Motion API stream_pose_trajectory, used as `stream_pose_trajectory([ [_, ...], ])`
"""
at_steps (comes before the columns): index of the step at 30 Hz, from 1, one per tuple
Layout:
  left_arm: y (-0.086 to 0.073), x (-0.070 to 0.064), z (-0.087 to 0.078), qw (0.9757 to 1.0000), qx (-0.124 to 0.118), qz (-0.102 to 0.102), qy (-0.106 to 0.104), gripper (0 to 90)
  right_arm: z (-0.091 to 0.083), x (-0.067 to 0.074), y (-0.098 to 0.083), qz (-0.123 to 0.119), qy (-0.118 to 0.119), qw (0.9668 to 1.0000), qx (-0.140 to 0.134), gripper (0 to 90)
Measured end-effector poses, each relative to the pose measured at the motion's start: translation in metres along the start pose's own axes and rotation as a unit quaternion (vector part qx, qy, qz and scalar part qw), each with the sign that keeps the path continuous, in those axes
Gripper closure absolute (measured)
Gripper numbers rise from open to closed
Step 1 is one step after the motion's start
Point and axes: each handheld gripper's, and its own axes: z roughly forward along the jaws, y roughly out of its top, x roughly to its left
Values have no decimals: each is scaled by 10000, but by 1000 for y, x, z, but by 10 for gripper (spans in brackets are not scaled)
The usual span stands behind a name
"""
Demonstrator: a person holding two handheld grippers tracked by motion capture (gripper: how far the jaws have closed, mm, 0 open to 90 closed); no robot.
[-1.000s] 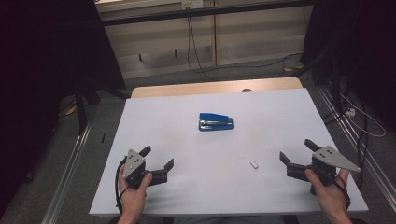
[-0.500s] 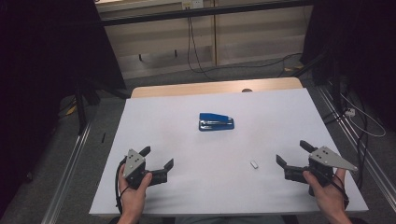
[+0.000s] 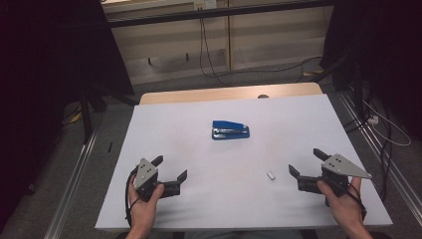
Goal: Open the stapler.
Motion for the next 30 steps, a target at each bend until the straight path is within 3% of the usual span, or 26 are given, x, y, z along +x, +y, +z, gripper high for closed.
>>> stream_pose_trajectory([
  [8,3,-5,11,9999,64,136,-73,33,13,6,3,-84,208,9995,212,37],
  [11,4,-6,16,9999,128,72,-55,35,16,7,4,-74,244,9995,203,37],
  [16,8,-10,22,9999,70,140,-74,41,23,9,6,-160,238,9994,188,37],
  [20,10,-12,27,9997,91,167,-128,54,29,12,12,-106,541,9984,156,27],
  [30,16,-9,45,9996,76,118,-233,67,44,19,21,-240,748,9969,89,23],
])
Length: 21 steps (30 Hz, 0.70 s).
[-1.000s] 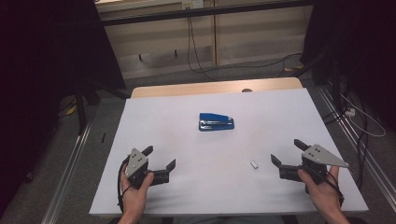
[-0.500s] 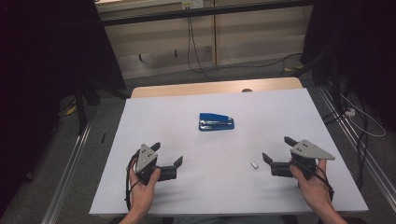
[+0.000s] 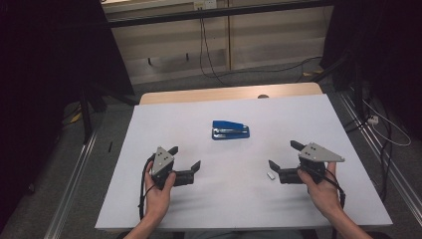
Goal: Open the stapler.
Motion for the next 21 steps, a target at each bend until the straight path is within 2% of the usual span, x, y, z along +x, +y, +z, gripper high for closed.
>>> stream_pose_trajectory([
  [9,11,2,18,9999,11,-50,-157,66,14,3,5,-71,41,9999,62,23],
  [13,14,4,25,9999,-9,46,-160,43,23,1,8,-23,92,10000,18,25],
  [15,16,6,30,10000,0,62,-58,43,27,1,10,-20,158,9999,45,25],
  [21,20,8,46,9998,49,46,-204,43,42,-1,17,21,228,9997,54,32],
])
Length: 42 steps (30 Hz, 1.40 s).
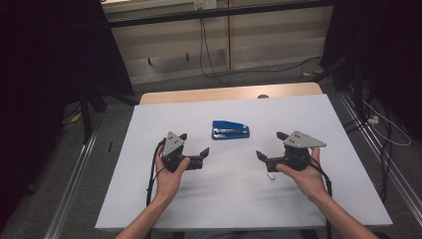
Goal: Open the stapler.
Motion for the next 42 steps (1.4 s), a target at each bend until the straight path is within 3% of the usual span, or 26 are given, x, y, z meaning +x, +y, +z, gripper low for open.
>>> stream_pose_trajectory([
  [3,1,0,7,10000,59,-30,-44,43,9,-1,4,44,37,10000,27,32],
  [7,5,2,13,9999,-54,-106,-65,44,21,-4,7,76,82,9999,38,31],
  [11,10,2,20,10000,10,67,-63,44,25,-6,8,74,56,10000,25,34],
  [18,12,6,30,10000,-71,67,16,46,36,-9,10,83,30,9999,90,47],
  [21,17,12,37,10000,-64,-9,46,43,42,-11,13,102,47,9999,69,81],
  [26,21,20,48,9999,12,74,142,43,54,-10,17,82,97,9999,19,100],
  [36,23,24,75,9998,31,78,190,42,81,-6,21,115,135,9998,104,175],
  [42,20,28,79,9996,74,142,223,45,90,-5,22,109,158,9997,130,231],
])
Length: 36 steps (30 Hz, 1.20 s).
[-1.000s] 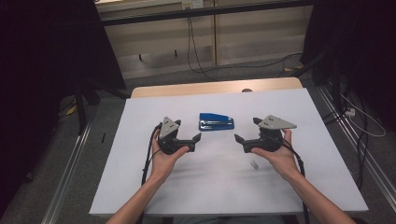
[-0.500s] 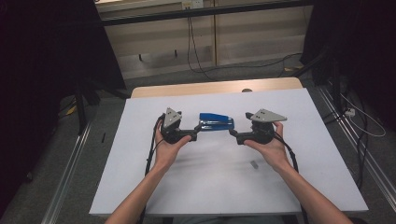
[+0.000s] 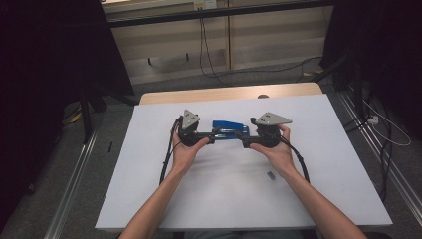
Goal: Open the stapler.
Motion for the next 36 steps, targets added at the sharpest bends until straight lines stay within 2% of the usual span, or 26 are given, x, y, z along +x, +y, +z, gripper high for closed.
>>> stream_pose_trajectory([
  [3,-2,3,-2,9999,87,-77,-29,40,6,1,0,18,97,9999,63,275],
  [4,-3,4,-3,9998,147,-120,-61,39,10,2,0,29,190,9998,74,322],
  [7,-8,5,-3,9995,243,-179,-2,39,11,3,1,-3,212,9998,50,366],
  [10,-7,10,-6,9993,182,-300,123,42,13,3,0,-38,225,9996,184,435],
  [11,-7,11,-7,9991,208,-354,78,69,15,2,-1,-51,215,9995,230,489],
  [12,-7,12,-7,9990,225,-376,35,69,15,2,-1,-51,215,9995,230,489],
  [14,-7,12,-7,9992,246,-299,102,82,16,2,-2,-66,235,9994,237,571],
  [16,-7,13,-7,9992,236,-308,108,85,18,2,-2,-74,300,9993,232,706],
  [18,-8,14,-7,9991,233,-322,114,88,19,2,-1,-89,331,9992,224,740],
  [21,-10,16,-7,9991,282,-260,184,75,20,2,1,-31,374,9990,225,874],
  [22,-10,16,-6,9991,276,-241,201,68,21,3,1,-32,373,9991,219,900],
  [25,-11,17,-4,9991,279,-267,194,72,26,5,2,-22,438,9988,234,900],
  [26,-11,17,-4,9990,290,-247,251,72,26,5,2,-22,438,9988,234,900],
  [27,-11,17,-5,9990,295,-191,289,101,27,7,2,-49,443,9987,252,900],
  [28,-11,18,-5,9990,277,-264,238,147,28,8,2,-64,482,9985,263,900],
  [29,-11,19,-5,9990,282,-306,170,258,30,9,3,-90,459,9986,256,900],
  [31,-11,19,-6,9993,279,-195,170,272,31,9,3,-92,446,9986,277,900],
  [32,-11,20,-6,9995,249,-192,84,299,32,9,3,-97,441,9986,293,900],
  [33,-12,20,-6,9996,231,-163,30,420,35,9,3,-115,440,9984,326,900],
  [35,-12,20,-6,9994,261,-212,17,433,36,9,3,-144,433,9984,344,900],
  [36,-13,21,-5,9994,231,-258,-42,475,37,10,3,-146,439,9983,365,900],
])
